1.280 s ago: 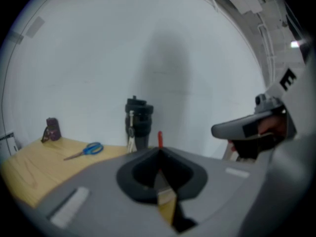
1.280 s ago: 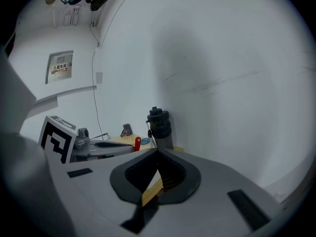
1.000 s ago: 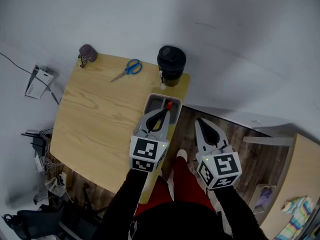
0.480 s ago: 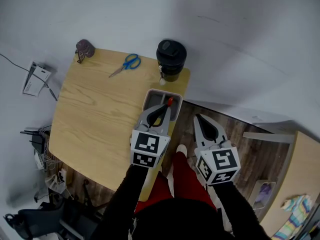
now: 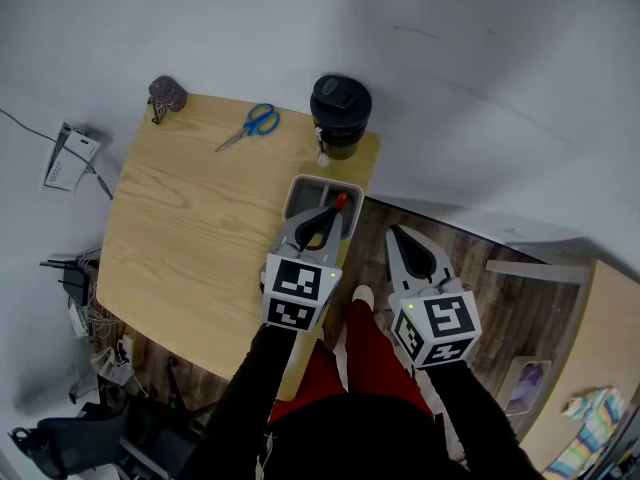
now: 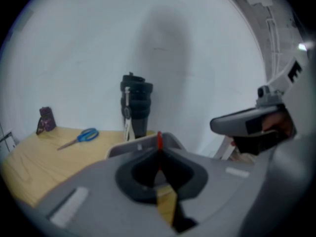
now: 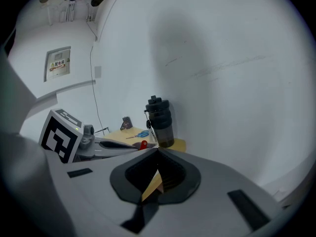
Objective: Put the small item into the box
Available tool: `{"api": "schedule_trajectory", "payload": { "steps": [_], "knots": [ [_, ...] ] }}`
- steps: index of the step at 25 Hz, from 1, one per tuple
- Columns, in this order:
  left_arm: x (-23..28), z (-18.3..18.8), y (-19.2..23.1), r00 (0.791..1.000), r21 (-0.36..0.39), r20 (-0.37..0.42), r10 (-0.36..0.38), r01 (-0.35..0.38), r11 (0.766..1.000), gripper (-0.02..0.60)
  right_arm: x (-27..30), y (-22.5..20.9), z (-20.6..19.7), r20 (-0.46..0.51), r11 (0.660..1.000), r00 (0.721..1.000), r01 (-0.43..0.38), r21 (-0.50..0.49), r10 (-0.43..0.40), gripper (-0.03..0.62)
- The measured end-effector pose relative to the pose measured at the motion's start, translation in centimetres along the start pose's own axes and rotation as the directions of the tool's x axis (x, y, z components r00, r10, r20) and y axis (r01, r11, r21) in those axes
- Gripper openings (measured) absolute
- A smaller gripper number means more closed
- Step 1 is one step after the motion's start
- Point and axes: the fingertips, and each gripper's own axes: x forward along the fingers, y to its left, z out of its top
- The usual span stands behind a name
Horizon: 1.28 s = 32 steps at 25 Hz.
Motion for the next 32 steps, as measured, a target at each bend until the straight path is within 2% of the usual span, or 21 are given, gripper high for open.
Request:
{"api": "schedule_trajectory", "payload": {
  "steps": [15, 22, 32],
  "knots": [
    [-0.2, 0.2, 0.0, 1.0, -0.017, 0.021, -0.007, 0.007, 1.0, 0.02, -0.4, 0.3, -0.3, -0.002, 1.0, 1.0, 0.005, -0.001, -0.005, 0.008],
    [-1.3, 1.5, 0.4, 0.997, -0.019, 0.081, 0.008, -0.007, 1.0, 0.009, -0.7, 0.9, 0.7, 0.026, 1.0, 1.0, 0.004, -0.009, -0.004, 0.008],
    [-3.7, 3.0, 0.5, 0.989, -0.013, 0.148, -0.006, 0.008, 1.0, 0.003, -1.7, 1.8, 2.3, 0.068, 0.999, 0.998, 0.014, -0.03, -0.012, 0.008]
  ]
}}
